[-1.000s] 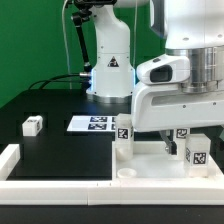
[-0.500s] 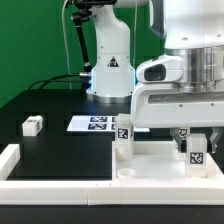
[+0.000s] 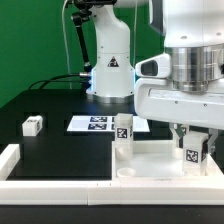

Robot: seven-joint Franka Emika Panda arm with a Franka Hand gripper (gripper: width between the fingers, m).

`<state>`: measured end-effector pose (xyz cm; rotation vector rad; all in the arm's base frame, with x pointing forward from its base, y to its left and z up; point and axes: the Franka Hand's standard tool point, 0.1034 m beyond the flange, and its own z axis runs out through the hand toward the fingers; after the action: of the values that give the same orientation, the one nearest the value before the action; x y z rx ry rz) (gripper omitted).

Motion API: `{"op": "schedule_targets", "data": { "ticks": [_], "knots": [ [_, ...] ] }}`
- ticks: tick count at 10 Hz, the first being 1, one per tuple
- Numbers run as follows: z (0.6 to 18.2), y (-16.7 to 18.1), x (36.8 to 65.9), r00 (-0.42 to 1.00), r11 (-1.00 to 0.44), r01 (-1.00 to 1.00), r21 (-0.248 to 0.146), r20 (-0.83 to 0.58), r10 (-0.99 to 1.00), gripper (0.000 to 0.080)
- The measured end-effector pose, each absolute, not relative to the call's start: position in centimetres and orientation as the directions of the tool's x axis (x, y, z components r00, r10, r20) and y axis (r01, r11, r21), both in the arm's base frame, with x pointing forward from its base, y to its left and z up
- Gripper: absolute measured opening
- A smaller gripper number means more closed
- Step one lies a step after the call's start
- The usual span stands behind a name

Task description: Assemble square table

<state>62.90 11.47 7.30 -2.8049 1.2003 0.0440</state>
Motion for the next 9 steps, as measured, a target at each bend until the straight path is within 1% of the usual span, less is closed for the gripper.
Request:
{"op": "schedule_targets", "data": {
  "ticks": [2, 3, 4, 5, 7, 9],
  "knots": [
    [7.32, 11.62, 62.84, 0.468, -0.465, -0.884, -0.059, -0.101, -0.878, 0.0290],
    [7.20, 11.49, 62.87, 0.342, -0.337, -0.940, -0.062, -0.124, -0.931, 0.0290],
    [7.14, 11.52, 62.87, 0.252, -0.247, -0.968, -0.054, -0.136, -0.958, 0.0290],
    [7.09, 11.54, 62.85, 0.193, -0.188, -0.981, -0.047, -0.145, -0.971, 0.0290],
    [7.08, 11.62, 62.87, 0.133, -0.128, -0.991, -0.039, -0.146, -0.980, 0.0290],
    [7.00, 11.74, 62.88, 0.007, -0.004, -1.000, -0.023, -0.151, -0.989, 0.0290]
  ]
}}
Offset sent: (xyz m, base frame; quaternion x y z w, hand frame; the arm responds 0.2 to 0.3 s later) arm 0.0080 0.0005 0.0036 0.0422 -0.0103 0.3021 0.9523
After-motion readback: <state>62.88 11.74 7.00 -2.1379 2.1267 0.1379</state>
